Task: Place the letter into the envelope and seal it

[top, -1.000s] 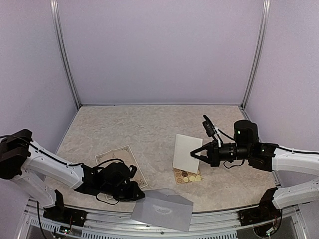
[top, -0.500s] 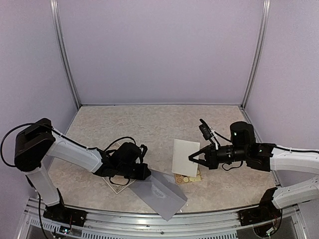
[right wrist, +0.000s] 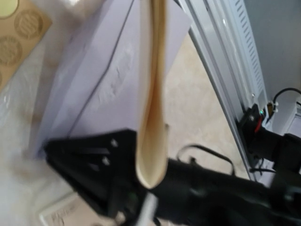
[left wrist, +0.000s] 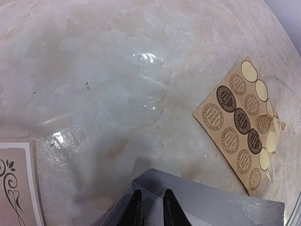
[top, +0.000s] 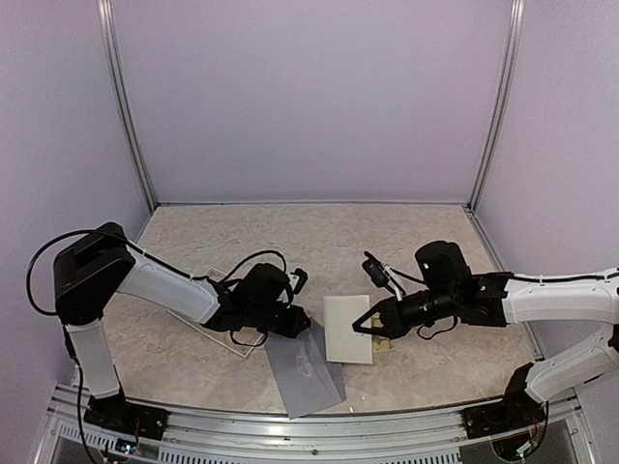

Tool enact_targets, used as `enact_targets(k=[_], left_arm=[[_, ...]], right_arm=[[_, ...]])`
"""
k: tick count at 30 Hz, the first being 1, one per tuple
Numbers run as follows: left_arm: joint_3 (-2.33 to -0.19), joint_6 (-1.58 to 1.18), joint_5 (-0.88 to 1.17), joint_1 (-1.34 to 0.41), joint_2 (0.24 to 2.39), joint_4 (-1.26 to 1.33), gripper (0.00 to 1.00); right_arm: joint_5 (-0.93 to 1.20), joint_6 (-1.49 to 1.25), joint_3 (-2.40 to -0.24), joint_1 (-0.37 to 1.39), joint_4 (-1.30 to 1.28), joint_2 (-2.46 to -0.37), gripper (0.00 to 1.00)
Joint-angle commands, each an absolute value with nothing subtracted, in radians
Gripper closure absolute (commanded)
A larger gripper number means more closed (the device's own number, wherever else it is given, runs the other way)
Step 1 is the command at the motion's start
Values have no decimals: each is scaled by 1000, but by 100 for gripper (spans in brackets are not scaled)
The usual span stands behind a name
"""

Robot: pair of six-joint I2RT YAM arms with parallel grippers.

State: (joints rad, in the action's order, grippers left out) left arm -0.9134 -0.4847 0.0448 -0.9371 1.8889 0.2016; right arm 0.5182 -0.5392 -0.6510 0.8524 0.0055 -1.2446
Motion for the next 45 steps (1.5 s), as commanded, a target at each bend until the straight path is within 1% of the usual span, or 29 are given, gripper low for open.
enact_targets(k=[1,3,7,12,15,18,24,35,45], left_arm=[[-866,-488,11,-934,1787,218,82],[-827,-531,7,-938,1712,189,75],[-758,-624,8,-971,1594,101,57],[-668,-781,69,-1032,1510,54,44],[-616,-873,116,-1056,1484,68,41],[-567,-947,169,-1067,1474,96,41],[-533,-999,181,-1078,1478,75,41],[-518,-997,193,-1077,1558,126,41],[-527,-982,189,-1076,1565,114,41]], right_arm=[[541,-598,-686,862,-34,-1285,100],[560,-608,-695,863,-31,-1309,100],[579,-621,-709,863,-40,-1367,100],[564,-619,-747,864,-103,-1436,100],[554,-616,-773,863,-139,-1478,100],[545,-615,-791,862,-167,-1514,100],[520,-614,-831,861,-230,-1574,100],[480,-587,-898,859,-344,-1666,100],[491,-569,-963,859,-382,-1755,100]])
